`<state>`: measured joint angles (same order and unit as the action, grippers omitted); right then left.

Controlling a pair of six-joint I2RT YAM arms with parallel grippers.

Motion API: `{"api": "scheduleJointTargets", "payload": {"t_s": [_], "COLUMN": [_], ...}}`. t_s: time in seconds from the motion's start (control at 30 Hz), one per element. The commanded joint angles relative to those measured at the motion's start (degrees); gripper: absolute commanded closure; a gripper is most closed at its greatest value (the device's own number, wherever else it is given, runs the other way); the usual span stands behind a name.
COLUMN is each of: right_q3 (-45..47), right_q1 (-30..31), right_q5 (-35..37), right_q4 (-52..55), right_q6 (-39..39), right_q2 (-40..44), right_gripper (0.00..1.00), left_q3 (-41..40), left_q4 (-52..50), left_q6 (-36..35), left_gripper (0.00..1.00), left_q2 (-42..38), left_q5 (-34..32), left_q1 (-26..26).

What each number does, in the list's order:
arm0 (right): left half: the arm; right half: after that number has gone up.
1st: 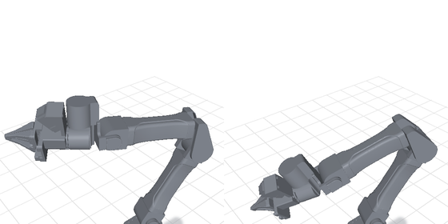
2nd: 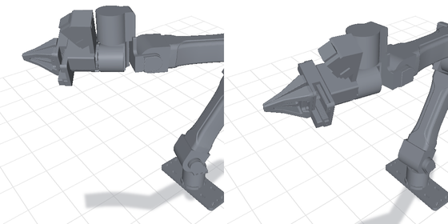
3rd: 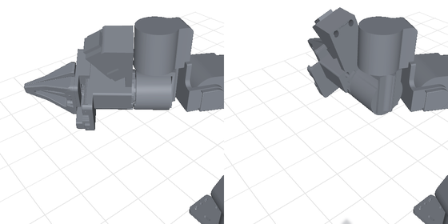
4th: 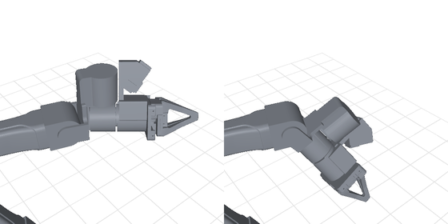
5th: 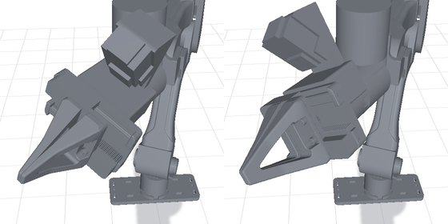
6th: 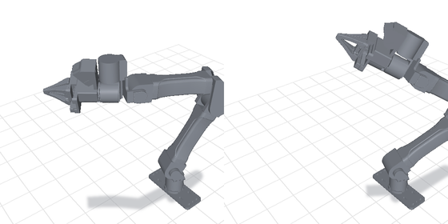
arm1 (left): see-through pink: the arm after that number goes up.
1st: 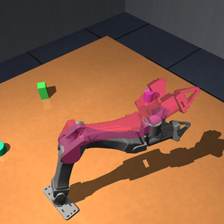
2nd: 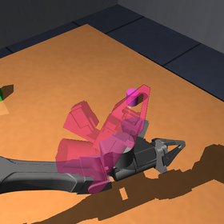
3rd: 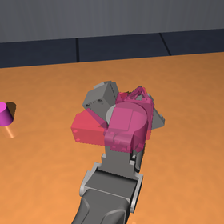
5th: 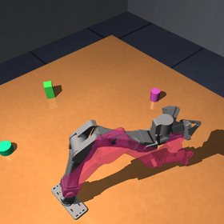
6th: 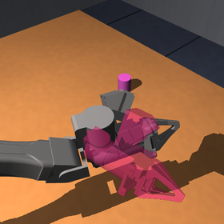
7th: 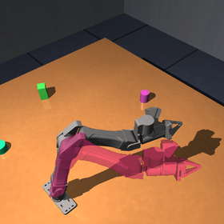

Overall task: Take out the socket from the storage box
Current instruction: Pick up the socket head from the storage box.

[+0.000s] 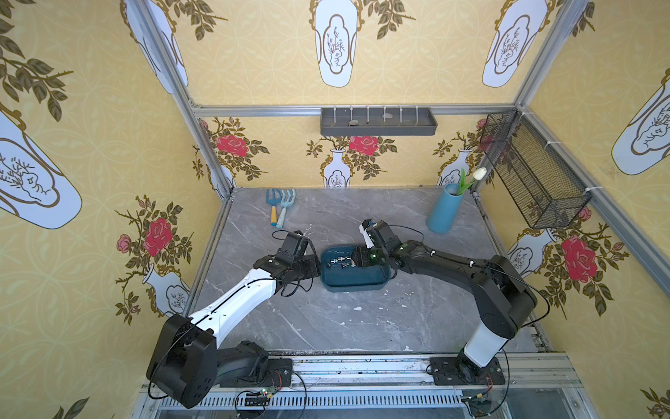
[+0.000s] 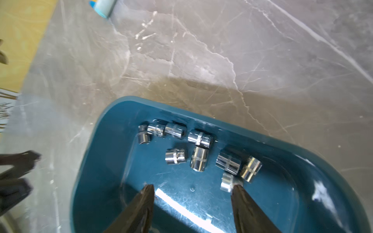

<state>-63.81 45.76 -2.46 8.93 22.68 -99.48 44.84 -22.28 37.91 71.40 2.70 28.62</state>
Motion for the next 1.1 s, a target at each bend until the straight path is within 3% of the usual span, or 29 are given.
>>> {"api": "scheduleJointTargets", "payload": {"t_s": [0.0, 0.2, 0.43, 1.07], "right_q3": [-1.6, -3.2, -3.9, -3.6], "right_q1": [1.0, 3.1, 4.1, 1.4], "right_q5": [6.4, 10.0, 13.1, 8.9], "right_q4": [4.1, 6.5, 7.8, 3.5], "right_q6": [2.2, 10.4, 13.9, 13.0], "right_q2": [-1.2, -4.1, -6.3, -10.1], "right_gripper": [0.35, 0.35, 0.37, 0.48], "left_q3": [-1.6, -2.9, -2.8, -2.7], "left_q4": [6.4, 8.8, 9.0, 10.8], "left_q6": [-1.0, -1.6, -2.2, -1.5], "left_gripper": [0.43, 0.40, 0.40, 0.39], "left_q2": [-0.8, -1.5, -1.1, 0.9], "left_q5": [-1.6, -3.2, -2.7, -0.3], "left_q1": [0.0, -0.1, -0.1, -0.1]}}
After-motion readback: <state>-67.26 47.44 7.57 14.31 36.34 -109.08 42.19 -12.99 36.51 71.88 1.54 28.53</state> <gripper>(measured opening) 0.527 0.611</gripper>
